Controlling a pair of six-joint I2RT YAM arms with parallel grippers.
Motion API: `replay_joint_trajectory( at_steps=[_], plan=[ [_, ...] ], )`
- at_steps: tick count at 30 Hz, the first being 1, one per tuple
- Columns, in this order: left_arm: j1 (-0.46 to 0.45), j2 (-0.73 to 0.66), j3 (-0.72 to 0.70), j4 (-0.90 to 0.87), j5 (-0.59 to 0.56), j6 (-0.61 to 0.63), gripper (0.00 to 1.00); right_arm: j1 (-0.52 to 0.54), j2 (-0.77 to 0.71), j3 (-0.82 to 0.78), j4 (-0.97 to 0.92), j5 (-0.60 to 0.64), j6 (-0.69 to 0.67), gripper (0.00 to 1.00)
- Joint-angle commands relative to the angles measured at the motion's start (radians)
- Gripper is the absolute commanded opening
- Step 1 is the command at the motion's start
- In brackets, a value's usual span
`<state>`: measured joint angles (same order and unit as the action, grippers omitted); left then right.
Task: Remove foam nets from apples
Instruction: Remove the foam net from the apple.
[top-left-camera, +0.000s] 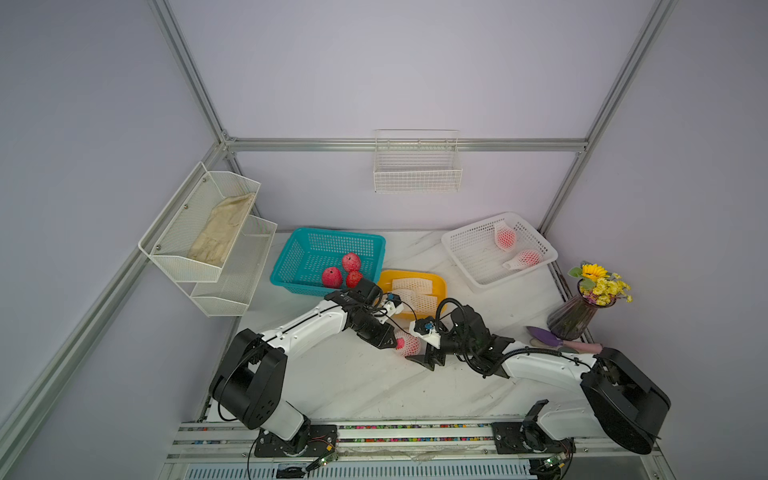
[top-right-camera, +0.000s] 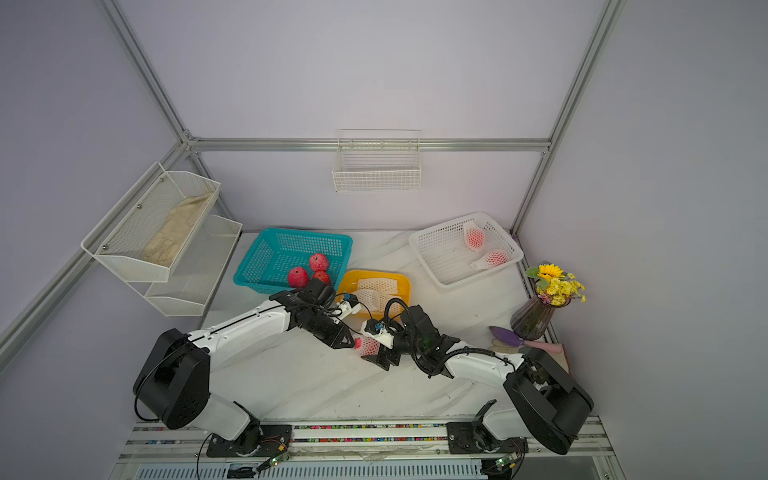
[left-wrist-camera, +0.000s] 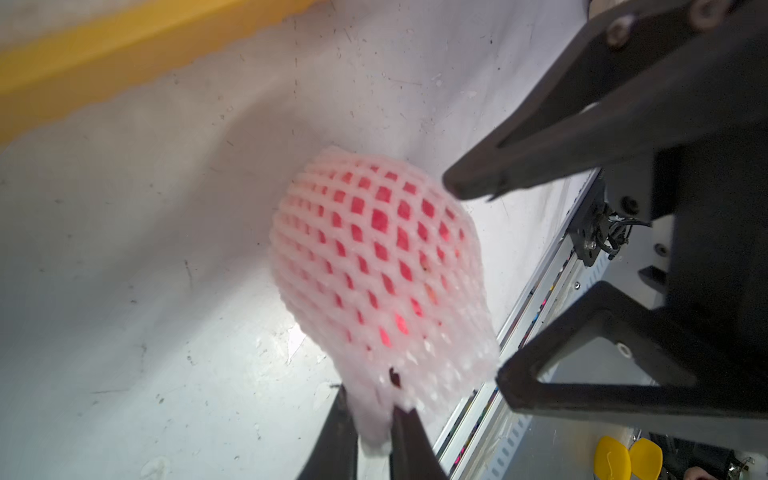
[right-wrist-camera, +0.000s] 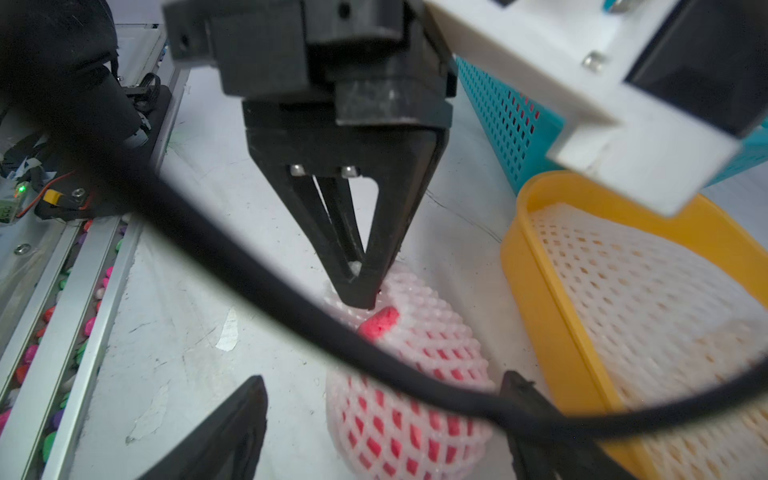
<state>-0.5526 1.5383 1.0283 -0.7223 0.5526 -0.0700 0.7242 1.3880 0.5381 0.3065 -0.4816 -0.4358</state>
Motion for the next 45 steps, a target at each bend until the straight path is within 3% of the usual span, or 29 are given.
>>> replay_joint_trajectory(
  at_steps=[1, 7, 23, 28, 33, 36, 40, 45],
  plan=[
    [-0.006, 0.007, 0.067, -0.020, 0.032, -0.010, 0.15, 0.004, 0.030, -0.004, 0.053, -0.022, -0.041, 0.84],
    [-0.005, 0.022, 0.062, -0.038, 0.029, -0.006, 0.14, 0.004, 0.043, -0.020, 0.094, -0.027, -0.043, 0.75],
    [-0.005, 0.009, 0.080, -0.060, 0.030, -0.004, 0.13, 0.004, 0.092, 0.077, 0.075, -0.087, -0.063, 0.39],
    [-0.005, 0.007, 0.099, -0.067, 0.033, -0.005, 0.12, 0.004, 0.104, 0.119, 0.017, -0.114, -0.083, 0.23],
    [-0.006, 0.000, 0.120, -0.077, 0.036, -0.004, 0.12, 0.004, 0.100, 0.128, 0.016, -0.125, -0.083, 0.20],
    [-0.005, 0.006, 0.125, -0.085, 0.029, -0.001, 0.12, 0.004, 0.097, 0.140, 0.000, -0.126, -0.079, 0.22],
    [-0.004, 0.013, 0.118, -0.091, 0.018, 0.005, 0.10, 0.004, 0.054, 0.131, -0.031, -0.057, -0.055, 0.54],
    [-0.004, 0.009, 0.110, -0.093, 0.021, 0.017, 0.09, 0.001, -0.012, 0.058, -0.044, 0.002, -0.059, 0.75]
  ],
)
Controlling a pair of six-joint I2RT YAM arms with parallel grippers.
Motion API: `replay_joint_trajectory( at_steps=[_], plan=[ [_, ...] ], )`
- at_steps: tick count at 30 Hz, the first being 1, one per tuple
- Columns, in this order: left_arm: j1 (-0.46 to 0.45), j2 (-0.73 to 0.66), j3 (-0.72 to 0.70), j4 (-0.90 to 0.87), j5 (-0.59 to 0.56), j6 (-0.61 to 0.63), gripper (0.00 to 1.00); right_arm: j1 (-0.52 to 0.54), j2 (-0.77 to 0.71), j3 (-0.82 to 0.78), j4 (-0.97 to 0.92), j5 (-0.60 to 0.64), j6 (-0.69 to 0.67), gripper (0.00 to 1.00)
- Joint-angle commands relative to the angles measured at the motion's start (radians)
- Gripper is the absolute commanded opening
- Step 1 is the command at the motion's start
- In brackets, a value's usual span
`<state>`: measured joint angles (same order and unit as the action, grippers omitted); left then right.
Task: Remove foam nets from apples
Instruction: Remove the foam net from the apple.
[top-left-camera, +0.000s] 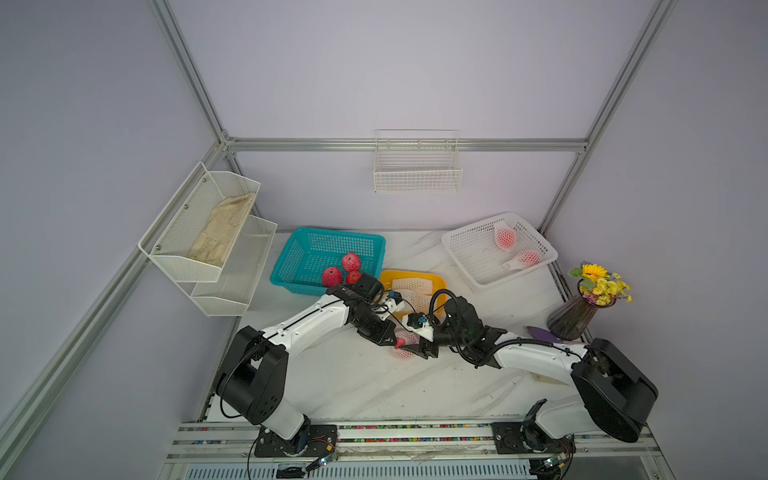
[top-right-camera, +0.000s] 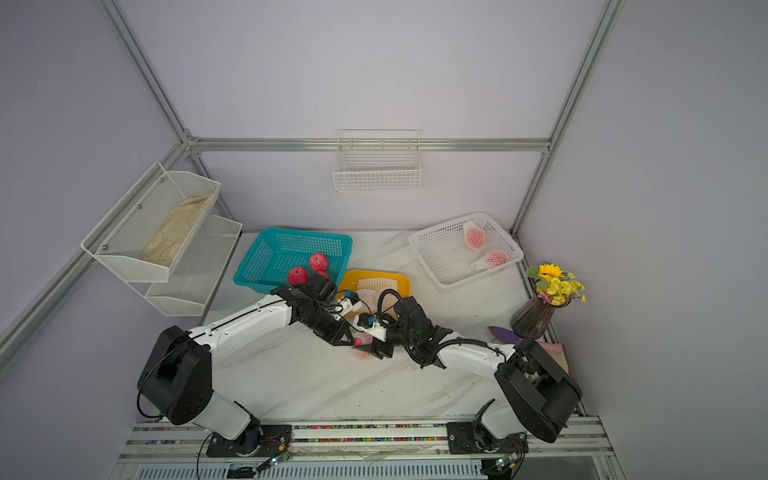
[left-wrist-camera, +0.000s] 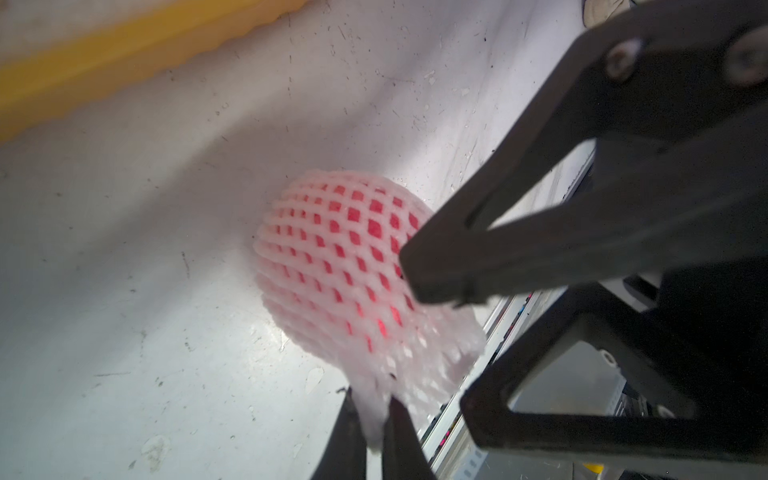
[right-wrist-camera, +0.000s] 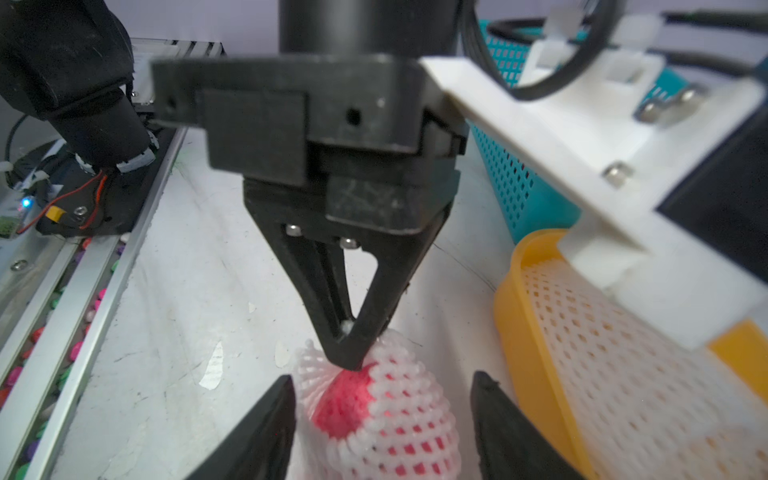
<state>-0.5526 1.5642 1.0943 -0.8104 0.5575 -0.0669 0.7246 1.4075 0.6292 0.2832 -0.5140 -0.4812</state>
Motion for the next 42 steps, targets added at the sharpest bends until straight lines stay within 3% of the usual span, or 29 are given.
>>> replay_joint_trajectory(
  at_steps=[1, 6, 11, 18, 30, 33, 38, 40, 42],
  plan=[
    [-0.004, -0.015, 0.045, -0.006, 0.018, 0.017, 0.09, -0.001, -0.066, -0.045, -0.022, 0.035, -0.012, 0.77],
    [-0.003, -0.011, 0.044, -0.007, 0.027, 0.019, 0.08, -0.004, -0.064, -0.062, -0.034, 0.008, -0.016, 0.82],
    [-0.003, -0.012, 0.046, -0.006, 0.071, 0.028, 0.08, -0.005, 0.032, -0.037, -0.005, -0.015, -0.037, 0.80],
    [-0.003, -0.007, 0.045, -0.008, 0.094, 0.037, 0.08, -0.005, 0.078, -0.018, 0.051, -0.037, -0.055, 0.56],
    [-0.002, -0.025, 0.064, -0.006, 0.042, 0.029, 0.11, -0.004, 0.046, -0.029, 0.077, -0.068, -0.043, 0.25],
    [-0.003, -0.044, 0.065, -0.002, 0.008, 0.025, 0.20, -0.004, 0.056, -0.026, 0.080, -0.077, -0.038, 0.21],
    [0.005, -0.100, 0.047, 0.027, -0.075, 0.008, 0.68, -0.004, 0.058, -0.028, 0.080, -0.070, -0.037, 0.15],
    [0.008, -0.140, 0.031, 0.052, -0.123, 0.005, 0.79, -0.004, 0.054, -0.027, 0.083, -0.067, -0.035, 0.13],
    [0.008, -0.209, -0.002, 0.086, -0.177, 0.020, 0.84, -0.005, 0.052, -0.026, 0.089, -0.067, -0.029, 0.13]
  ],
)
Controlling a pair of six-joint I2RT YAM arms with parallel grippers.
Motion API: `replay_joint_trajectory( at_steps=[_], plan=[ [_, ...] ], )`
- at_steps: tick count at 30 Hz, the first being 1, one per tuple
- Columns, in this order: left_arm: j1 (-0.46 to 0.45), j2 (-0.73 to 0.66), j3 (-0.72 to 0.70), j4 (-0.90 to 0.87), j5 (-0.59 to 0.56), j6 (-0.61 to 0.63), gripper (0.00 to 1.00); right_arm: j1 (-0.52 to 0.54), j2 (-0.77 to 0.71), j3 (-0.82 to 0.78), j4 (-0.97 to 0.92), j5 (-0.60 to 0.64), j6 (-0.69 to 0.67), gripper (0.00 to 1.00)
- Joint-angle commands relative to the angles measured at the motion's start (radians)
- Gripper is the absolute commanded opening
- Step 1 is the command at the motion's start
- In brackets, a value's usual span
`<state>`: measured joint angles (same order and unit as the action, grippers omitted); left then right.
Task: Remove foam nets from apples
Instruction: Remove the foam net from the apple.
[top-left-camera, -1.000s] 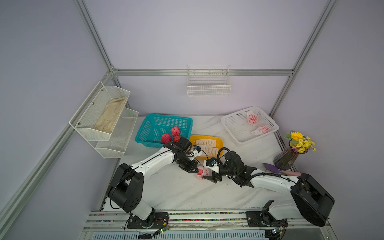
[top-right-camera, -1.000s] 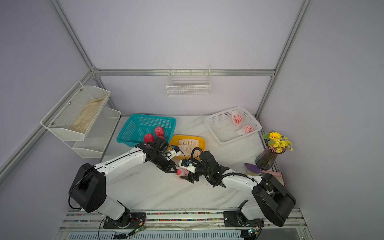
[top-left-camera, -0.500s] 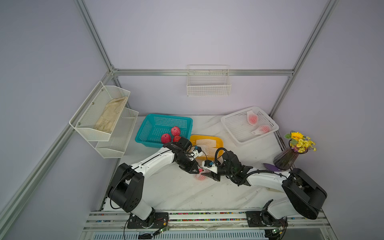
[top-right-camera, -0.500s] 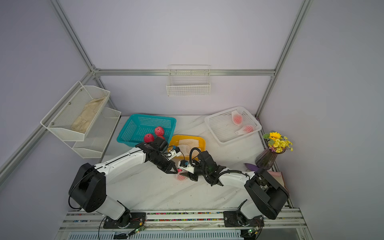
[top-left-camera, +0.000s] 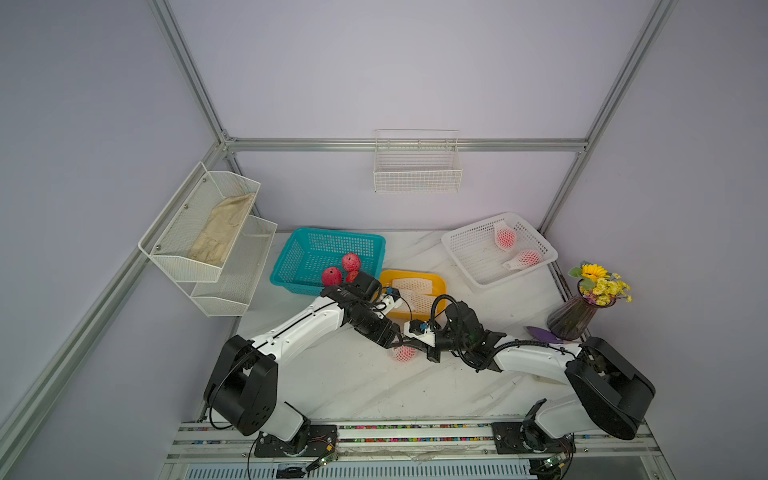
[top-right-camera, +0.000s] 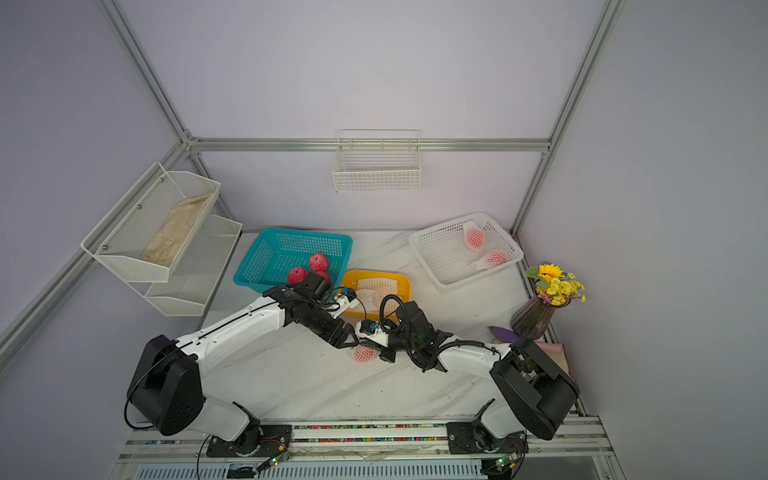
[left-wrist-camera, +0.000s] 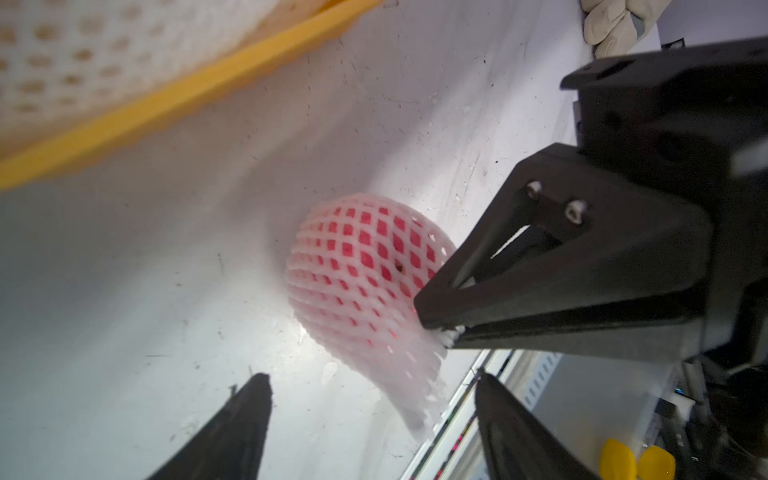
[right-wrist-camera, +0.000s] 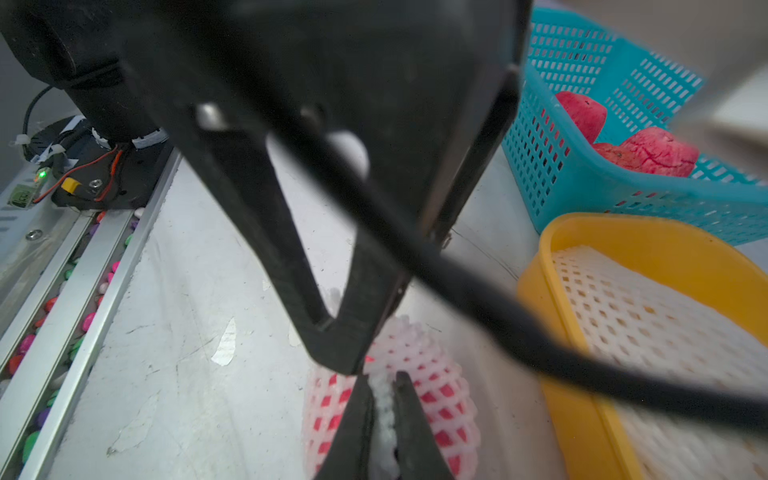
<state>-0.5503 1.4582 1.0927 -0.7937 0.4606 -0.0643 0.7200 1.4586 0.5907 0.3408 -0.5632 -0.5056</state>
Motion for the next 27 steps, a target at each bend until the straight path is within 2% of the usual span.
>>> replay_joint_trajectory(
  at_steps=[1, 3, 7, 10, 19, 22, 27],
  plan=[
    [0.006, -0.131, -0.024, 0.091, -0.103, 0.029, 0.86, -0.001, 0.001, 0.015, 0.032, -0.017, -0.001, 0.13],
    [0.006, -0.189, -0.079, 0.143, -0.120, 0.057, 0.87, -0.001, 0.009, 0.021, 0.030, -0.019, 0.008, 0.12],
    [-0.001, -0.305, -0.242, 0.308, -0.088, 0.141, 0.96, -0.004, 0.022, 0.034, 0.031, -0.034, 0.027, 0.11],
    [-0.005, -0.340, -0.319, 0.383, -0.080, 0.167, 0.97, -0.010, 0.020, 0.040, 0.032, -0.044, 0.037, 0.11],
    [-0.013, -0.340, -0.466, 0.600, 0.008, 0.297, 0.95, -0.031, 0.005, 0.050, 0.030, -0.081, 0.067, 0.10],
    [-0.015, -0.329, -0.481, 0.639, 0.080, 0.327, 0.93, -0.034, 0.005, 0.057, 0.028, -0.083, 0.070, 0.09],
    [-0.022, -0.276, -0.471, 0.658, 0.099, 0.378, 0.88, -0.039, 0.005, 0.075, 0.018, -0.105, 0.076, 0.09]
  ],
)
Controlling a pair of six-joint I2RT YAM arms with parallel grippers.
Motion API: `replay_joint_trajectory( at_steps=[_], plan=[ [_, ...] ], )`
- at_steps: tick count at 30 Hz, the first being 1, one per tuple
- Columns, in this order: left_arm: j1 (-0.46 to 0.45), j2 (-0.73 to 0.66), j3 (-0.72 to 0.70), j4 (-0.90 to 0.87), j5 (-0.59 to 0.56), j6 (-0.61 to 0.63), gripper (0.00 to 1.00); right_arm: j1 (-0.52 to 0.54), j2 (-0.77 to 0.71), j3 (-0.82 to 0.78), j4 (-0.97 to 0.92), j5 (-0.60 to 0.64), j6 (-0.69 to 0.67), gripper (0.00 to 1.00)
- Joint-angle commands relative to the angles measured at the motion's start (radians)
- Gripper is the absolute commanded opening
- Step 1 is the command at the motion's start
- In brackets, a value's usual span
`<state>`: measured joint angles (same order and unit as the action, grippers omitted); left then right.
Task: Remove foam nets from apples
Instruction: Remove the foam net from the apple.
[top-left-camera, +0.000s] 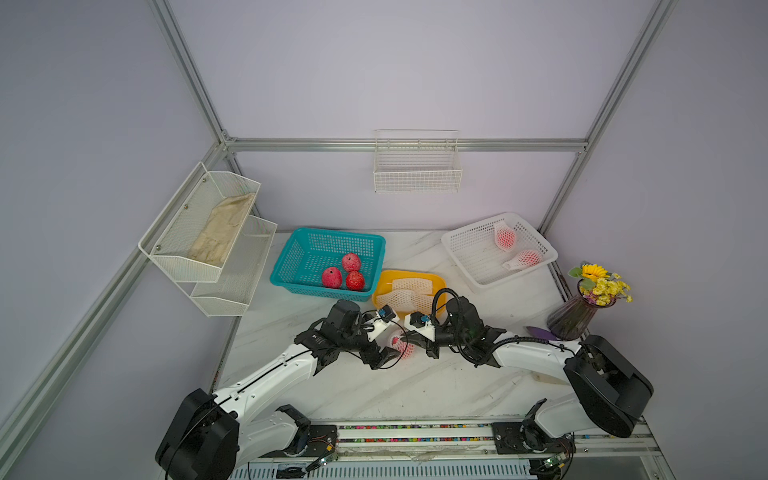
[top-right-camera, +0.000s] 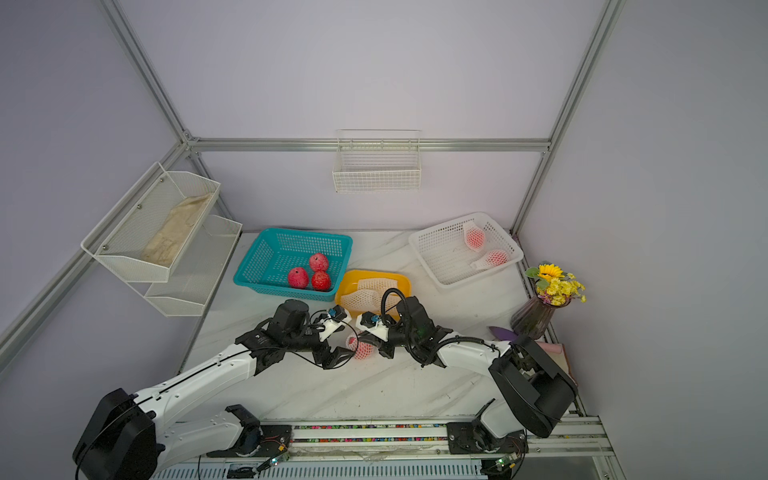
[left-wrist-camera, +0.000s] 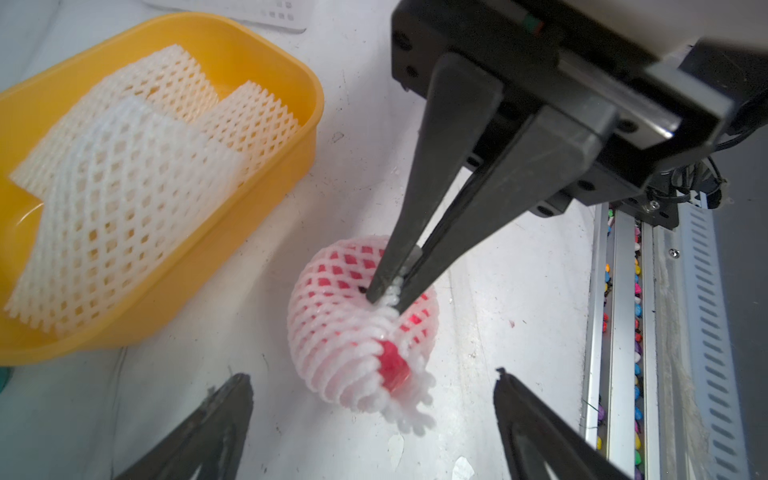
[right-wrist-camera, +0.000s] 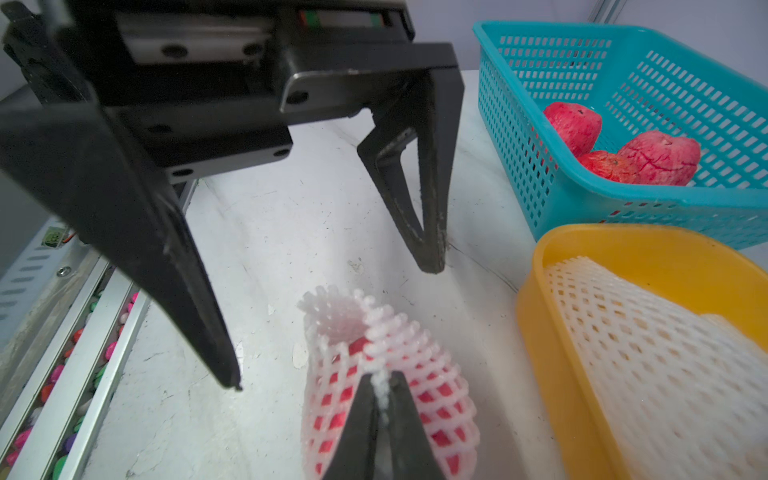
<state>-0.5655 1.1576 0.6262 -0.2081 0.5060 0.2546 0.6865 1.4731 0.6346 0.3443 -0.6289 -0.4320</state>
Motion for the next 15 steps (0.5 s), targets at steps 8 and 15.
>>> replay_joint_trajectory(
  at_steps=[8, 15],
  plan=[
    [-0.011, 0.133, 0.069, 0.070, 0.076, 0.100, 0.68, -0.005, -0.010, 0.052, -0.013, -0.056, 0.002, 0.09],
    [-0.011, 0.149, 0.099, 0.088, 0.093, 0.089, 0.56, -0.005, 0.007, 0.062, -0.047, -0.066, -0.008, 0.09]
  ],
)
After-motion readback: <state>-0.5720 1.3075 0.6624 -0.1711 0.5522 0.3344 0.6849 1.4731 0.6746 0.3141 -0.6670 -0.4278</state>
